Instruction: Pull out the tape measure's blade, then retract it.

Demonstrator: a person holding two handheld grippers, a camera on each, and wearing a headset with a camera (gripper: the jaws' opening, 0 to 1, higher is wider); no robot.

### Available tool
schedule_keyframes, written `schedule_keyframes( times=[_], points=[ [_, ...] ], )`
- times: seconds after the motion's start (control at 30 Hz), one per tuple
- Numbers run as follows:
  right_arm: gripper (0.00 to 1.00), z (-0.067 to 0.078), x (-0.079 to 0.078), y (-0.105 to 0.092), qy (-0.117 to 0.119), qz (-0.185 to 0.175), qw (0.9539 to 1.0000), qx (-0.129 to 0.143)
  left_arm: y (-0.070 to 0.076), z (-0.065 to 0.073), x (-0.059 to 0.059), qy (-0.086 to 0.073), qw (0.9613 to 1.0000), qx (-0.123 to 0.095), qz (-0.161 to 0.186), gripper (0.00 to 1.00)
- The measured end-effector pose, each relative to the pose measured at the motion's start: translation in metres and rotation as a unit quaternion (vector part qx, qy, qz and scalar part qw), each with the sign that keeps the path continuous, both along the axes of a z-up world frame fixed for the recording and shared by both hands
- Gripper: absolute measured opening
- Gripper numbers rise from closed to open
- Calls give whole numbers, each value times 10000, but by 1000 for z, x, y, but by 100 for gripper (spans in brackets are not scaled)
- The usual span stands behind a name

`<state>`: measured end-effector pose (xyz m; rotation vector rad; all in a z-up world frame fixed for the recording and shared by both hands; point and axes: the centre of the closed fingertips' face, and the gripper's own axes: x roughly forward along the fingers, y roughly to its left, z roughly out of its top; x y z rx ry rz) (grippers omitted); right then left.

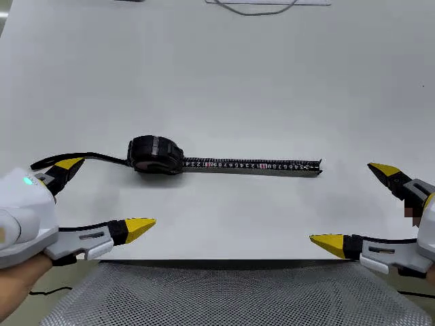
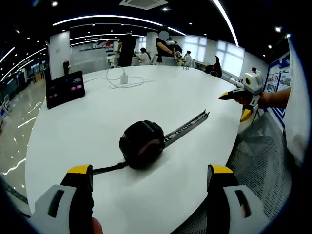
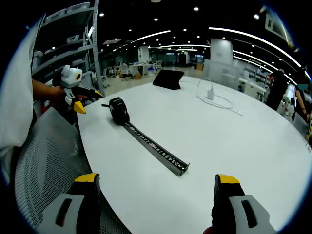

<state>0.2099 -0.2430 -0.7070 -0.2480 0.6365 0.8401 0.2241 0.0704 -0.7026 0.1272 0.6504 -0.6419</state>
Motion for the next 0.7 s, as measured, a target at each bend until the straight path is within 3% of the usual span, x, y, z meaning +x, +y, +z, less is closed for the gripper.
schedule_keyframes(
  times=[0.7],
  points=[
    [88,-1,10,-3,58,17,10000,10,-24,-9,14,83,9998,-149,137,92]
  ],
)
